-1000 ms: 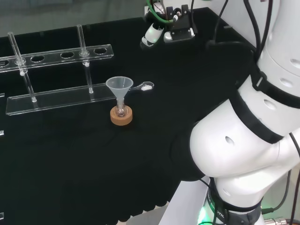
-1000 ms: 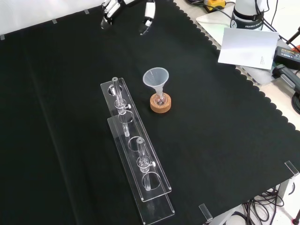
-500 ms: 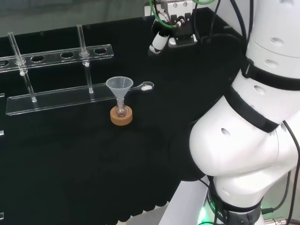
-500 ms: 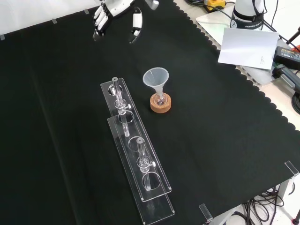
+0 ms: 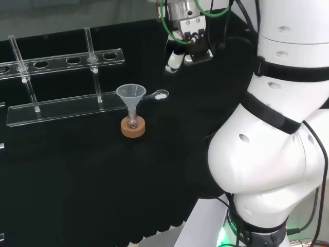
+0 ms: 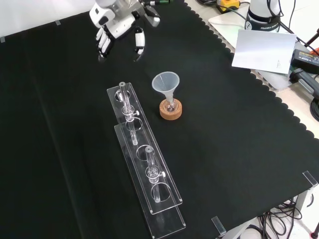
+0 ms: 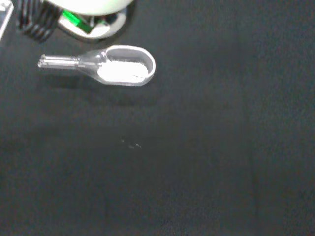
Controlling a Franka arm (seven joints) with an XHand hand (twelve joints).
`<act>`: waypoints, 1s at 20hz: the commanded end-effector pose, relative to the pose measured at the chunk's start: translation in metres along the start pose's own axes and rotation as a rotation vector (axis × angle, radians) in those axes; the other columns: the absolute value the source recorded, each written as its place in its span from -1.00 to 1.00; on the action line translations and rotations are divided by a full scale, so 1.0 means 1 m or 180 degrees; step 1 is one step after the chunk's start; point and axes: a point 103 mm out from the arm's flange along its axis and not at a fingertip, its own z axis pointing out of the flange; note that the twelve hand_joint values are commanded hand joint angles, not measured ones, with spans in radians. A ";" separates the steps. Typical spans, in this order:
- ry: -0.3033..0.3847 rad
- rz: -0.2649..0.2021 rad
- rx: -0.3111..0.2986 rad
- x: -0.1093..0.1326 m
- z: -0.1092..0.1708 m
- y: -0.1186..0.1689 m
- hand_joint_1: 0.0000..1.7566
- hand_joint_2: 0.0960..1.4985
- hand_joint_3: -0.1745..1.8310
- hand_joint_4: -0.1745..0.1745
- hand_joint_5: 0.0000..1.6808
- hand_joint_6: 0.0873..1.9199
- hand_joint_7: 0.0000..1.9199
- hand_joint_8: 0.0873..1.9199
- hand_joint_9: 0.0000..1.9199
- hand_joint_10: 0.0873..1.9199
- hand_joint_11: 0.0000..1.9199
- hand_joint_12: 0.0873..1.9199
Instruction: Pick up the weighing funnel.
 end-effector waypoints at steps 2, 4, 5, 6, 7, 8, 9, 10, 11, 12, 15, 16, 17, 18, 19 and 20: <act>-0.0123 -0.0217 -0.0034 0.012 0.021 0.033 0.06 -0.33 -0.21 -0.09 -0.32 -1.00 -0.60 -0.36 -0.35 -0.47 -0.61 0.33; -0.0141 -0.0238 -0.0026 0.013 0.026 0.037 0.06 -0.33 -0.21 -0.09 -0.32 -1.00 -0.60 -0.36 -0.34 -0.47 -0.61 0.33; -0.0159 -0.0261 -0.0014 0.015 0.030 0.042 0.06 -0.33 -0.20 -0.09 -0.32 -1.00 -0.59 -0.36 -0.33 -0.47 -0.60 0.33; -0.0171 -0.0276 -0.0006 0.016 0.033 0.045 0.06 -0.33 -0.20 -0.09 -0.32 -1.00 -0.59 -0.36 -0.33 -0.48 -0.60 0.33; -0.0199 -0.0289 0.0008 0.018 0.037 0.049 0.06 -0.34 -0.20 -0.09 -0.32 -1.00 -0.59 -0.36 -0.33 -0.48 -0.60 0.33; -0.0202 -0.0294 0.0016 0.018 0.039 0.051 0.06 -0.34 -0.20 -0.08 -0.31 -1.00 -0.58 -0.36 -0.33 -0.48 -0.60 0.33; -0.0201 -0.0298 0.0023 0.019 0.040 0.053 0.05 -0.34 -0.20 -0.08 -0.31 -1.00 -0.58 -0.36 -0.32 -0.48 -0.60 0.33; -0.0212 -0.0304 0.0033 0.020 0.042 0.056 0.05 -0.34 -0.20 -0.08 -0.31 -1.00 -0.58 -0.36 -0.32 -0.48 -0.59 0.33; -0.0205 -0.0307 0.0042 0.020 0.043 0.058 0.05 -0.34 -0.19 -0.08 -0.31 -1.00 -0.58 -0.36 -0.32 -0.48 -0.59 0.33; -0.0199 -0.0314 0.0056 0.021 0.046 0.060 0.05 -0.34 -0.19 -0.08 -0.31 -1.00 -0.58 -0.36 -0.32 -0.48 -0.59 0.33; -0.0203 -0.0334 0.0078 0.022 0.054 0.064 0.05 -0.34 -0.19 -0.08 -0.31 -0.99 -0.57 -0.36 -0.31 -0.49 -0.59 0.33; -0.0197 -0.0336 0.0087 0.022 0.057 0.065 0.05 -0.34 -0.19 -0.08 -0.31 -0.99 -0.57 -0.36 -0.31 -0.49 -0.58 0.33; -0.0192 -0.0332 0.0106 0.023 0.059 0.066 0.05 -0.34 -0.19 -0.08 -0.31 -0.99 -0.57 -0.36 -0.31 -0.49 -0.58 0.32; -0.0189 -0.0330 0.0123 0.023 0.062 0.067 0.05 -0.35 -0.19 -0.08 -0.31 -0.99 -0.57 -0.36 -0.31 -0.49 -0.58 0.32; -0.0193 -0.0336 0.0140 0.023 0.065 0.068 0.05 -0.35 -0.19 -0.08 -0.30 -0.99 -0.57 -0.36 -0.31 -0.49 -0.58 0.32; -0.0194 -0.0339 0.0141 0.024 0.068 0.068 0.04 -0.35 -0.19 -0.08 -0.30 -0.99 -0.57 -0.36 -0.31 -0.49 -0.58 0.32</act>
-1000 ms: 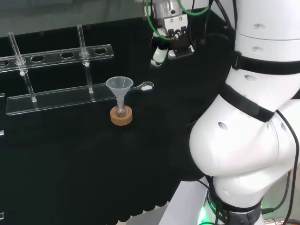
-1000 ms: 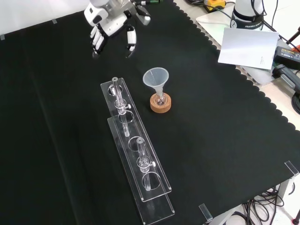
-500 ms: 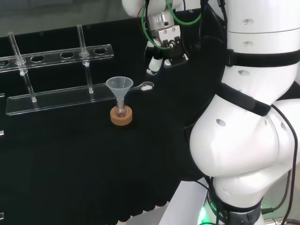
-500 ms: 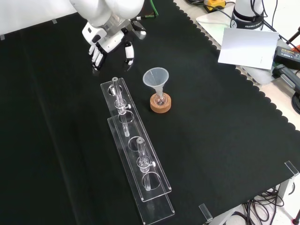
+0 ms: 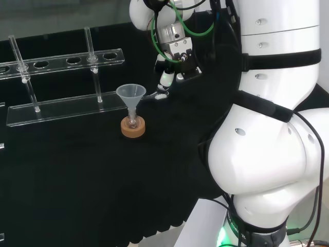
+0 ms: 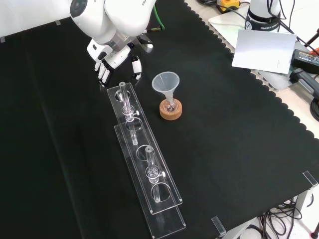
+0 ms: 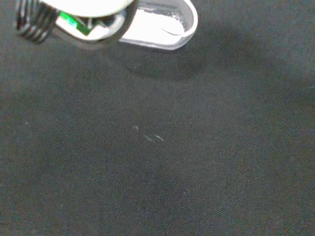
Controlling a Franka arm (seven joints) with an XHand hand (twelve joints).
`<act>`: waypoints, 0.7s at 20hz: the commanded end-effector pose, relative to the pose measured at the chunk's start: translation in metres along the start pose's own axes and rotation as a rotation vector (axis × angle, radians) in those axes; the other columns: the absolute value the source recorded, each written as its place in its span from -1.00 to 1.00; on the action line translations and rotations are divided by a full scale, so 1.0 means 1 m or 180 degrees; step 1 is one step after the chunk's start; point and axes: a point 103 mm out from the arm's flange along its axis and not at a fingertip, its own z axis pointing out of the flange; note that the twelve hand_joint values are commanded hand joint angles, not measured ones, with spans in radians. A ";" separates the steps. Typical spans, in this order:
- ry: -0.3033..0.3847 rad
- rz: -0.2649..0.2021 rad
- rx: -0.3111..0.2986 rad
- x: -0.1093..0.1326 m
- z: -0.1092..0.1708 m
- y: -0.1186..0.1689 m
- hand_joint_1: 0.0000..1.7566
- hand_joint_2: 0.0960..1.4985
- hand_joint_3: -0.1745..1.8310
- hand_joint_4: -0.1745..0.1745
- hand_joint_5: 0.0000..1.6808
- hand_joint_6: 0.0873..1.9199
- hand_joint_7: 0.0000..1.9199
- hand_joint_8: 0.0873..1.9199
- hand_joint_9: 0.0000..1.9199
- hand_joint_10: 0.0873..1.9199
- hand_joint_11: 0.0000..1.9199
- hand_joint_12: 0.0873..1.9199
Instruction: Pick up the weighing funnel.
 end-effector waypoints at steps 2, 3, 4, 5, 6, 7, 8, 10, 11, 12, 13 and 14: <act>-0.0021 -0.0020 0.0024 0.003 0.012 0.005 0.04 -0.35 -0.19 -0.08 -0.30 -0.98 -0.57 -0.36 -0.30 -0.49 -0.58 0.32; -0.0040 -0.0027 0.0023 0.004 0.013 0.006 0.04 -0.35 -0.19 -0.08 -0.29 -0.98 -0.56 -0.36 -0.30 -0.49 -0.58 0.32; -0.0055 -0.0030 0.0018 0.005 0.014 0.007 0.03 -0.35 -0.19 -0.08 -0.29 -0.98 -0.56 -0.36 -0.30 -0.49 -0.58 0.32; -0.0074 -0.0034 0.0020 0.006 0.015 0.008 0.03 -0.35 -0.19 -0.08 -0.29 -0.98 -0.56 -0.36 -0.30 -0.49 -0.58 0.32; -0.0091 -0.0037 0.0036 0.007 0.016 0.009 0.03 -0.35 -0.19 -0.08 -0.29 -0.98 -0.56 -0.36 -0.30 -0.49 -0.57 0.32; -0.0101 -0.0043 0.0062 0.008 0.018 0.011 0.03 -0.35 -0.19 -0.08 -0.29 -0.98 -0.56 -0.36 -0.30 -0.49 -0.57 0.32; -0.0119 -0.0049 0.0076 0.009 0.020 0.012 0.03 -0.35 -0.19 -0.07 -0.29 -0.97 -0.56 -0.36 -0.30 -0.49 -0.57 0.32; -0.0147 -0.0063 0.0087 0.011 0.023 0.014 0.03 -0.35 -0.19 -0.06 -0.28 -0.97 -0.56 -0.36 -0.30 -0.49 -0.57 0.32; -0.0149 -0.0067 0.0090 0.012 0.024 0.015 0.03 -0.35 -0.19 -0.05 -0.27 -0.97 -0.55 -0.36 -0.29 -0.49 -0.57 0.32; -0.0149 -0.0071 0.0087 0.012 0.024 0.015 0.03 -0.35 -0.19 -0.04 -0.27 -0.96 -0.55 -0.36 -0.29 -0.49 -0.57 0.32; -0.0148 -0.0073 0.0089 0.012 0.024 0.015 0.03 -0.35 -0.19 -0.04 -0.26 -0.96 -0.55 -0.36 -0.29 -0.49 -0.57 0.32; -0.0162 -0.0077 0.0093 0.012 0.024 0.016 0.03 -0.35 -0.19 -0.03 -0.26 -0.96 -0.55 -0.36 -0.29 -0.49 -0.57 0.32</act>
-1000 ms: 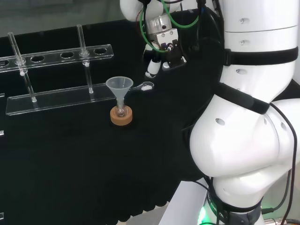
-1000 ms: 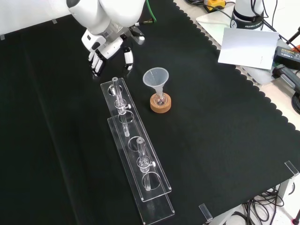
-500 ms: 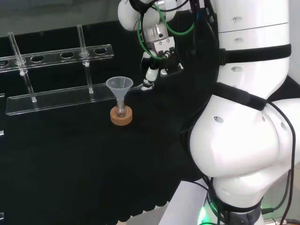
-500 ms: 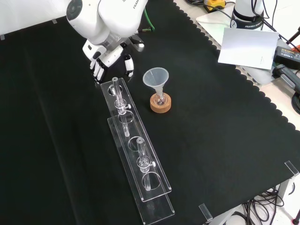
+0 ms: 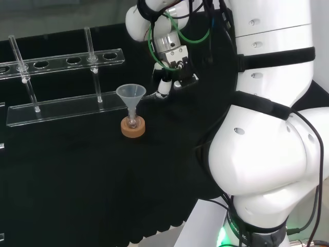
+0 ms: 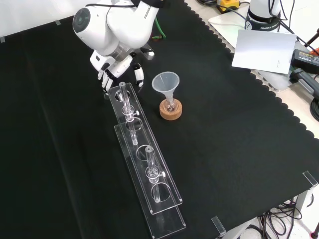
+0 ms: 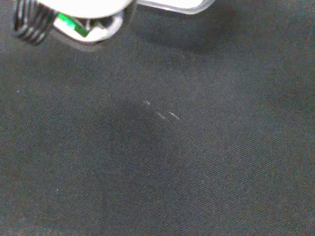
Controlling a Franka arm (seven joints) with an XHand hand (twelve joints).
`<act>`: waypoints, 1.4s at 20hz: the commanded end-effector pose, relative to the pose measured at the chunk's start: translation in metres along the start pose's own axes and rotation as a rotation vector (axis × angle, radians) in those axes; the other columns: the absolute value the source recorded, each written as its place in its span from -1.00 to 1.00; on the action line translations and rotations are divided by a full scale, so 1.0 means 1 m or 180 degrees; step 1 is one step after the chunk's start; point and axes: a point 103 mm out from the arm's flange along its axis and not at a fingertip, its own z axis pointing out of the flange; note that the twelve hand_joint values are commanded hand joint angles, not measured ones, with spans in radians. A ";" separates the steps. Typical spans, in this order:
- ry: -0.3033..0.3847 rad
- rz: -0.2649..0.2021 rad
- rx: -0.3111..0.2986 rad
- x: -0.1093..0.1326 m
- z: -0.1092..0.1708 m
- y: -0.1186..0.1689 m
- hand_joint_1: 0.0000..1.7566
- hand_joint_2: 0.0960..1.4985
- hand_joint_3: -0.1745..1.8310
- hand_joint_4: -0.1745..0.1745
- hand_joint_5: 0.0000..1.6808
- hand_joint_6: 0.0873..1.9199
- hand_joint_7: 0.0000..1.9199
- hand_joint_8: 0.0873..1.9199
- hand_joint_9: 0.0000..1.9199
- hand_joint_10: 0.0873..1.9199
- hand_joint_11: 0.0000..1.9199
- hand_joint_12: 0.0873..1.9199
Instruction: Pick up the weighing funnel.
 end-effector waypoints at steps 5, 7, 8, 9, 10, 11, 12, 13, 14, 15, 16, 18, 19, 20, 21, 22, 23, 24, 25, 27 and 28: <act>-0.0101 0.0004 -0.0012 0.004 0.006 0.007 0.03 -0.35 -0.19 -0.01 -0.23 -0.94 -0.54 -0.36 -0.28 -0.50 -0.56 0.32; -0.0106 0.0008 -0.0015 0.004 0.006 0.006 0.03 -0.35 -0.19 0.01 -0.21 -0.92 -0.53 -0.36 -0.28 -0.50 -0.56 0.32; -0.0106 0.0012 -0.0017 0.004 0.006 0.007 0.03 -0.35 -0.19 0.02 -0.20 -0.92 -0.53 -0.36 -0.27 -0.50 -0.56 0.32; -0.0104 0.0012 -0.0015 0.004 0.007 0.007 0.03 -0.34 -0.19 0.03 -0.19 -0.91 -0.52 -0.36 -0.27 -0.50 -0.55 0.31; -0.0113 0.0019 -0.0023 0.004 0.007 0.007 0.03 -0.34 -0.19 0.04 -0.18 -0.90 -0.52 -0.36 -0.27 -0.50 -0.55 0.31; -0.0124 0.0022 -0.0035 0.003 0.008 0.008 0.03 -0.34 -0.19 0.05 -0.18 -0.87 -0.52 -0.37 -0.26 -0.51 -0.55 0.31; -0.0128 0.0030 -0.0046 0.003 0.008 0.008 0.03 -0.34 -0.20 0.05 -0.21 -0.80 -0.51 -0.37 -0.26 -0.52 -0.54 0.30; -0.0129 0.0037 -0.0048 0.002 0.009 0.010 0.03 -0.34 -0.20 0.06 -0.23 -0.71 -0.51 -0.38 -0.25 -0.53 -0.54 0.30; -0.0135 0.0045 -0.0049 0.001 0.010 0.011 0.04 -0.34 -0.20 0.08 -0.26 -0.61 -0.51 -0.38 -0.25 -0.54 -0.54 0.30; -0.0137 0.0050 -0.0055 0.001 0.011 0.012 0.04 -0.34 -0.20 0.09 -0.28 -0.55 -0.50 -0.38 -0.24 -0.54 -0.54 0.30; -0.0143 0.0052 -0.0062 0.000 0.012 0.013 0.04 -0.34 -0.20 0.10 -0.28 -0.51 -0.50 -0.38 -0.24 -0.54 -0.54 0.30; -0.0144 0.0057 -0.0077 0.000 0.012 0.014 0.04 -0.33 -0.20 0.11 -0.27 -0.47 -0.50 -0.37 -0.24 -0.54 -0.53 0.30; -0.0146 0.0061 -0.0084 0.000 0.012 0.013 0.04 -0.33 -0.20 0.13 -0.26 -0.44 -0.49 -0.37 -0.23 -0.54 -0.53 0.30; -0.0145 0.0062 -0.0085 -0.001 0.012 0.013 0.05 -0.33 -0.20 0.15 -0.25 -0.42 -0.48 -0.37 -0.23 -0.54 -0.53 0.30; -0.0148 0.0066 -0.0085 -0.001 0.012 0.013 0.05 -0.33 -0.19 0.17 -0.24 -0.40 -0.48 -0.37 -0.23 -0.54 -0.53 0.30; -0.0142 0.0067 -0.0083 -0.001 0.012 0.013 0.06 -0.33 -0.19 0.19 -0.22 -0.38 -0.47 -0.37 -0.22 -0.54 -0.53 0.30; -0.0140 0.0067 -0.0083 -0.001 0.012 0.014 0.06 -0.32 -0.19 0.20 -0.21 -0.37 -0.47 -0.37 -0.22 -0.54 -0.52 0.30; -0.0148 0.0068 -0.0085 0.000 0.012 0.014 0.06 -0.32 -0.19 0.21 -0.21 -0.37 -0.47 -0.37 -0.22 -0.54 -0.52 0.30; -0.0147 0.0068 -0.0085 -0.001 0.013 0.015 0.06 -0.32 -0.19 0.22 -0.20 -0.36 -0.47 -0.37 -0.22 -0.54 -0.52 0.30; -0.0149 0.0070 -0.0092 -0.001 0.014 0.015 0.07 -0.32 -0.19 0.22 -0.19 -0.35 -0.46 -0.37 -0.21 -0.54 -0.52 0.30; -0.0144 0.0068 -0.0094 -0.001 0.014 0.015 0.07 -0.32 -0.19 0.23 -0.19 -0.35 -0.46 -0.37 -0.21 -0.54 -0.52 0.30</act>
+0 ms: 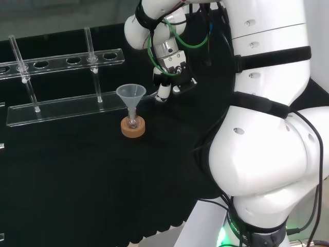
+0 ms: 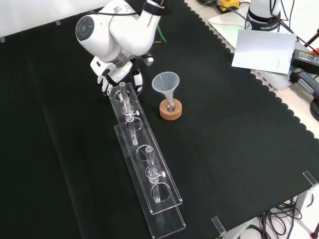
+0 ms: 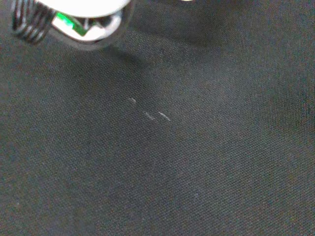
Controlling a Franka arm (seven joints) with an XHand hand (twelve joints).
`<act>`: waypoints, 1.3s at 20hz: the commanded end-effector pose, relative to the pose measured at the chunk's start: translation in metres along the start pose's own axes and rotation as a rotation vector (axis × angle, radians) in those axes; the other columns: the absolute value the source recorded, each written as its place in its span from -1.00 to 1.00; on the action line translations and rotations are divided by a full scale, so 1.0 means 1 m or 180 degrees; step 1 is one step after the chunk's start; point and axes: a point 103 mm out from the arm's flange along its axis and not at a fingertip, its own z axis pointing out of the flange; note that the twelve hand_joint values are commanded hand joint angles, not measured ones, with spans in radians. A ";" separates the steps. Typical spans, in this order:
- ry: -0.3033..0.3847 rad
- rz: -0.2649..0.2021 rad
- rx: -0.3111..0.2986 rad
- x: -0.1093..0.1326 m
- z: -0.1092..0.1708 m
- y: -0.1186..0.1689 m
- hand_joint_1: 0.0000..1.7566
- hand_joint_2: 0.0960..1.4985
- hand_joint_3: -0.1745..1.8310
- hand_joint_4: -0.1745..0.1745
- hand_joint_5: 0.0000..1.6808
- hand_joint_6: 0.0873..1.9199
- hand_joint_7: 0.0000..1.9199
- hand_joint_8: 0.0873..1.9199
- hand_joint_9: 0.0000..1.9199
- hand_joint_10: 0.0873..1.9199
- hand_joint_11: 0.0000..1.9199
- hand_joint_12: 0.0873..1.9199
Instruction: Pick up the weighing funnel.
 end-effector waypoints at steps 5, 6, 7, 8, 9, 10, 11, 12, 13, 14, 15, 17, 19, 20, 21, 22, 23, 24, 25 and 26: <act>-0.0028 -0.0003 -0.0012 -0.003 0.003 0.003 0.07 -0.31 -0.19 0.25 -0.18 -0.33 -0.46 -0.37 -0.21 -0.54 -0.51 0.30; -0.0034 -0.0007 -0.0022 -0.003 0.003 0.003 0.08 -0.31 -0.19 0.25 -0.18 -0.33 -0.45 -0.37 -0.20 -0.54 -0.50 0.30; -0.0038 -0.0012 -0.0027 -0.003 0.003 0.004 0.08 -0.32 -0.19 0.25 -0.18 -0.32 -0.45 -0.37 -0.20 -0.54 -0.50 0.30; -0.0047 -0.0014 -0.0026 -0.003 0.003 0.004 0.08 -0.32 -0.19 0.25 -0.18 -0.32 -0.45 -0.37 -0.20 -0.54 -0.50 0.30; -0.0051 -0.0016 -0.0021 -0.003 0.003 0.004 0.09 -0.32 -0.19 0.25 -0.18 -0.32 -0.45 -0.37 -0.20 -0.54 -0.50 0.30; -0.0049 -0.0017 -0.0023 -0.003 0.002 0.004 0.09 -0.32 -0.19 0.25 -0.18 -0.32 -0.45 -0.37 -0.20 -0.54 -0.50 0.30; -0.0055 -0.0017 -0.0017 -0.003 0.003 0.004 0.09 -0.32 -0.19 0.24 -0.18 -0.31 -0.45 -0.37 -0.20 -0.54 -0.50 0.30; -0.0059 -0.0020 -0.0008 -0.003 0.003 0.005 0.09 -0.32 -0.19 0.24 -0.18 -0.31 -0.45 -0.37 -0.20 -0.54 -0.49 0.30; -0.0061 -0.0019 0.0001 -0.003 0.003 0.005 0.10 -0.32 -0.19 0.24 -0.18 -0.31 -0.45 -0.37 -0.20 -0.54 -0.49 0.29; -0.0054 -0.0023 0.0008 -0.003 0.004 0.006 0.10 -0.32 -0.19 0.25 -0.18 -0.31 -0.45 -0.37 -0.20 -0.54 -0.49 0.29; -0.0052 -0.0026 0.0008 -0.002 0.005 0.006 0.10 -0.32 -0.19 0.26 -0.17 -0.30 -0.45 -0.37 -0.20 -0.54 -0.48 0.29; -0.0068 -0.0024 0.0003 -0.001 0.006 0.007 0.10 -0.32 -0.19 0.28 -0.16 -0.29 -0.45 -0.36 -0.20 -0.54 -0.48 0.29; -0.0061 -0.0025 0.0001 -0.001 0.006 0.007 0.10 -0.32 -0.19 0.34 -0.13 -0.28 -0.45 -0.36 -0.19 -0.54 -0.47 0.29; -0.0053 -0.0029 -0.0005 -0.001 0.006 0.007 0.10 -0.32 -0.19 0.38 -0.11 -0.28 -0.44 -0.36 -0.19 -0.54 -0.47 0.28; -0.0047 -0.0030 -0.0008 -0.001 0.006 0.007 0.10 -0.32 -0.18 0.42 -0.08 -0.27 -0.44 -0.36 -0.19 -0.54 -0.47 0.28; -0.0036 -0.0032 -0.0008 -0.001 0.006 0.007 0.10 -0.32 -0.18 0.44 -0.06 -0.26 -0.44 -0.36 -0.18 -0.54 -0.46 0.28; -0.0034 -0.0032 -0.0006 -0.001 0.006 0.007 0.10 -0.32 -0.18 0.46 -0.03 -0.25 -0.44 -0.36 -0.18 -0.54 -0.46 0.28; -0.0033 -0.0030 -0.0011 -0.001 0.006 0.007 0.10 -0.32 -0.18 0.49 -0.01 -0.26 -0.44 -0.36 -0.18 -0.54 -0.46 0.27; -0.0039 -0.0025 -0.0011 -0.001 0.006 0.007 0.10 -0.32 -0.18 0.51 0.02 -0.26 -0.44 -0.36 -0.18 -0.54 -0.45 0.27; -0.0040 -0.0023 -0.0014 -0.001 0.006 0.007 0.10 -0.32 -0.18 0.54 0.06 -0.27 -0.44 -0.36 -0.17 -0.55 -0.45 0.27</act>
